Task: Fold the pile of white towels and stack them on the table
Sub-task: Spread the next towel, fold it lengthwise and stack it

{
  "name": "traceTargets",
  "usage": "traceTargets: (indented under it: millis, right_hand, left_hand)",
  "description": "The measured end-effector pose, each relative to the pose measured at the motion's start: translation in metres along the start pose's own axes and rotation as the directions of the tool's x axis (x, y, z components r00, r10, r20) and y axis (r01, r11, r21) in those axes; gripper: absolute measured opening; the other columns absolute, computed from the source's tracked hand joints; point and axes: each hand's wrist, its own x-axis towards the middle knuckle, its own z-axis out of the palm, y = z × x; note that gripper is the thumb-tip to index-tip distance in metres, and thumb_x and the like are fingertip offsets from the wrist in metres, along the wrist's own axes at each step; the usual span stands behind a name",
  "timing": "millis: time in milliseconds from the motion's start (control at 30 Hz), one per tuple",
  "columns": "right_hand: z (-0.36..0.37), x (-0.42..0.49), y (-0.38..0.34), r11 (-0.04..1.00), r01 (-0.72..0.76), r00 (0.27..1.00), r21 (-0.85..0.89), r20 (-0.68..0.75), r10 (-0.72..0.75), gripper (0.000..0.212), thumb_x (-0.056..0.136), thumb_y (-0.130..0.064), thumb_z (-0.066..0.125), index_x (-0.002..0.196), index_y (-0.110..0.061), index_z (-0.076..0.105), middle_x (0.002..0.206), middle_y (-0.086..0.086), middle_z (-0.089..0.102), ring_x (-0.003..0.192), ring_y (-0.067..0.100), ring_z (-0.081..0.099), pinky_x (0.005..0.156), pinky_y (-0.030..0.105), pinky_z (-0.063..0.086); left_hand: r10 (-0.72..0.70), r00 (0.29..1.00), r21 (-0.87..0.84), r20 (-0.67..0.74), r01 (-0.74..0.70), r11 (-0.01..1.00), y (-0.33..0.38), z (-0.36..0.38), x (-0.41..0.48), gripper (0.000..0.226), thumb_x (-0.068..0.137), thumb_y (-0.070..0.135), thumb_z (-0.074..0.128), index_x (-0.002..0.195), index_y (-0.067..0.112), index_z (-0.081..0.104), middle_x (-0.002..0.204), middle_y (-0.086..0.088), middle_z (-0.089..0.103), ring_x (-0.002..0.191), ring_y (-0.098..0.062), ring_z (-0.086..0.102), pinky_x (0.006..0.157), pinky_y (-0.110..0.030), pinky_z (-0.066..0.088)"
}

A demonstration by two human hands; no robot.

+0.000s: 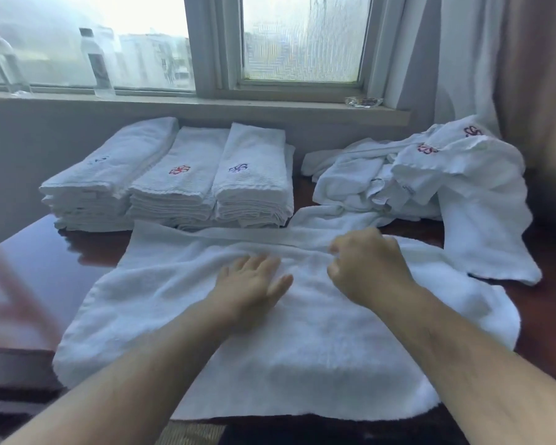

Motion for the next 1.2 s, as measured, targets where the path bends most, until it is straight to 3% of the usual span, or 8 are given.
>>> traceTargets:
  millis: [133,233,333,567,700,833,967,1200]
  right_hand:
    - [-0.007,-0.003,0.065,0.943,-0.331,0.9,-0.025,0.293,0.324,0.032,0.098,-0.04,0.045,0.113,-0.02,0.065,0.13,0.008,0.06,0.122,0.031,0.052,0.099,0.036,0.043]
    - [-0.003,-0.013,0.083,0.96,-0.274,0.908,0.053,0.342,0.241,0.036,0.102,-0.054,0.041,0.079,-0.028,0.049,0.119,0.008,0.061,0.114,0.027,0.053,0.095,0.033,0.041]
    - [0.001,-0.014,0.085,0.944,-0.327,0.892,0.05,0.345,0.291,0.041,0.1,-0.046,0.039,0.111,-0.018,0.067,0.13,0.008,0.061,0.114,0.029,0.054,0.096,0.036,0.045]
    - [0.004,-0.007,0.119,0.813,-0.558,0.737,-0.163,0.352,0.577,0.063,0.093,-0.03,0.033,0.154,-0.015,0.027,0.161,0.013,0.023,0.147,0.033,0.02,0.112,0.053,0.026]
    - [0.013,0.011,0.134,0.968,-0.221,0.968,-0.121,0.092,0.232,0.08,0.095,-0.037,0.041,0.161,-0.028,-0.002,0.169,0.002,-0.009,0.154,0.03,-0.012,0.123,0.054,-0.001]
    - [0.018,0.022,0.132,0.996,-0.089,0.996,-0.007,0.018,0.089,0.032,0.087,-0.019,0.05,0.115,-0.021,0.066,0.124,0.005,0.062,0.121,0.033,0.05,0.096,0.038,0.041]
    - [0.016,0.017,0.15,0.849,-0.505,0.863,0.158,0.074,0.5,0.01,0.084,-0.012,0.049,0.076,-0.011,0.053,0.079,0.006,0.056,0.065,0.026,0.052,0.048,0.025,0.029]
    - [0.013,0.023,0.16,0.772,-0.613,0.723,-0.168,0.275,0.633,0.016,0.098,-0.018,0.053,0.09,-0.005,0.056,0.091,0.01,0.059,0.067,0.021,0.049,0.057,0.03,0.039]
  left_hand:
    - [-0.027,0.996,0.125,0.088,0.016,0.992,-0.008,0.006,0.007,0.052,0.102,0.06,0.016,0.153,0.051,0.017,0.168,0.003,0.008,0.153,-0.025,0.009,0.12,-0.054,0.014]
    - [-0.074,0.997,0.188,0.021,0.068,0.98,0.008,-0.01,0.014,0.037,0.102,0.047,0.02,0.117,0.034,0.051,0.134,-0.007,0.049,0.122,-0.031,0.046,0.1,-0.049,0.044]
    - [0.114,0.975,0.093,-0.188,-0.098,0.991,0.049,-0.006,0.029,0.033,0.104,0.04,0.03,0.093,0.022,0.055,0.109,-0.004,0.058,0.108,-0.027,0.052,0.09,-0.038,0.046]
    - [0.349,0.937,0.046,0.016,-0.35,0.936,0.093,0.034,0.046,0.054,0.103,0.045,0.032,0.156,0.049,0.02,0.169,0.009,0.008,0.153,-0.017,0.007,0.122,-0.04,0.012]
    - [0.335,0.94,0.098,0.071,-0.34,0.935,0.087,0.029,0.047,0.057,0.102,0.044,0.026,0.157,0.046,0.013,0.168,0.007,0.009,0.152,-0.017,0.013,0.12,-0.041,0.016]
    - [0.132,0.989,0.121,-0.06,-0.124,0.985,0.095,0.012,0.049,0.05,0.101,0.057,0.019,0.136,0.036,0.048,0.138,-0.002,0.05,0.124,-0.027,0.046,0.098,-0.044,0.04]
    - [-0.125,0.982,0.25,-0.142,0.158,0.955,0.12,0.013,0.067,0.074,0.097,0.069,0.016,0.124,0.018,0.063,0.125,-0.01,0.057,0.115,-0.032,0.054,0.096,-0.048,0.035]
    - [0.272,0.962,-0.035,-0.03,-0.273,0.961,0.116,0.049,0.082,0.061,0.099,0.056,0.027,0.156,0.044,0.012,0.166,0.002,0.022,0.148,-0.025,0.027,0.119,-0.045,0.022]
